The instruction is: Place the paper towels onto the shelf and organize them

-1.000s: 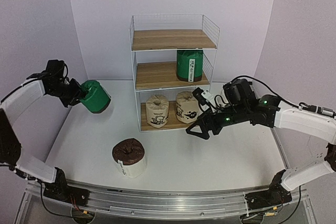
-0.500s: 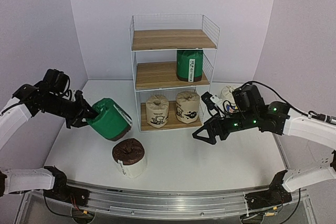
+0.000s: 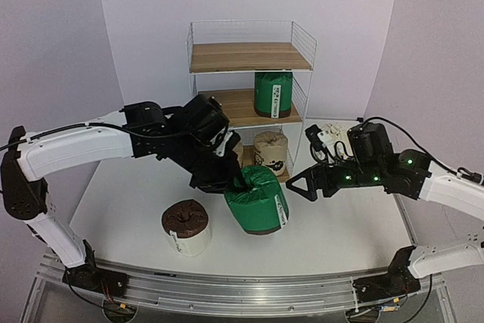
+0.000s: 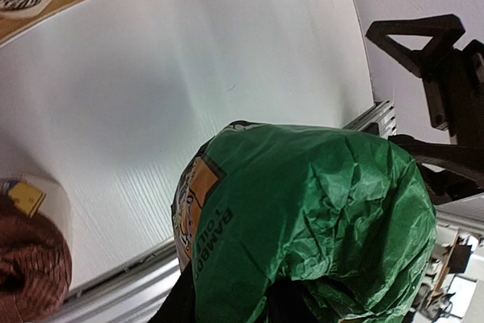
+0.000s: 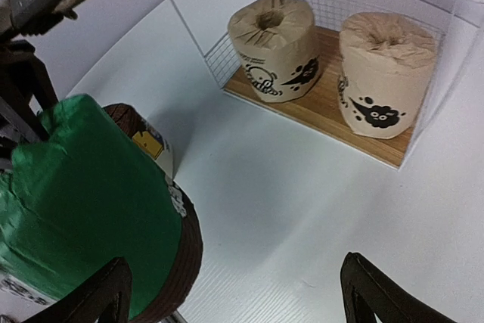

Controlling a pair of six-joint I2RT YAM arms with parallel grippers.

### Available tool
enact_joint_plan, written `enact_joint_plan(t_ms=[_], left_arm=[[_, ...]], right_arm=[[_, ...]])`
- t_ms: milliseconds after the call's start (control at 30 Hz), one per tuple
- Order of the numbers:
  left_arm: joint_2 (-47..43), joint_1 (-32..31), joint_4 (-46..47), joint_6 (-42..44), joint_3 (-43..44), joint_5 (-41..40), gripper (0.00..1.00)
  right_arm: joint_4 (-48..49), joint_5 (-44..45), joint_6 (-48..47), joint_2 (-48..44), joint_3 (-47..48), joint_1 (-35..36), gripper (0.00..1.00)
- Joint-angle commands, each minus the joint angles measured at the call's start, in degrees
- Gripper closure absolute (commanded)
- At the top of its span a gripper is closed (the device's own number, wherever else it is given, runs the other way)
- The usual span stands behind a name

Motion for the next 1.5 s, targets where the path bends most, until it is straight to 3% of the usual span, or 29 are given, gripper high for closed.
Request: enact_joint_plan(t_ms=[0, 300, 500, 633, 833, 933, 1167, 1467], left_arm=[[6.52, 0.59, 6.16, 15.01, 4.27, 1.75, 0.97], [21.6, 1.33, 3.99, 31.2, 10.67, -0.43, 0.97], [24.64, 2.88, 6.5, 38.83, 9.33, -0.79, 0.95], [23.3, 3.04, 10.08, 42.62, 5.18, -1.46, 0.77], [25.43, 3.84, 7.01, 42.58, 7.64, -0.85, 0.59], [25.32, 3.82, 6.62, 42.13, 8.86, -0.05, 0.45], [23.77, 3.84, 4.66, 40.47, 12.6, -0.12, 0.3], [15.75, 3.84, 4.69, 37.66, 9.86, -1.89, 0.05]], right_arm=[[0.12, 13.31, 5.48, -4.95, -1.64, 0.04, 0.07], [-0.37, 17.92, 9.12, -12.16, -5.26, 0.01, 0.07], [-0.48, 16.12, 10.03, -11.41, -5.99, 0.05, 0.07], [-0.47, 16.35, 10.28, -11.0, -6.66, 0.02, 0.07], [-0.49, 13.74, 9.59, -10.96, -7.08, 0.03, 0.07], [-0.49, 10.96, 8.21, -10.85, -6.91, 0.04, 0.07], [-0.43, 1.91, 3.5, -10.7, -6.54, 0.05, 0.07], [2.5, -5.76, -4.58, -8.87, -9.06, 0.04, 0.06]])
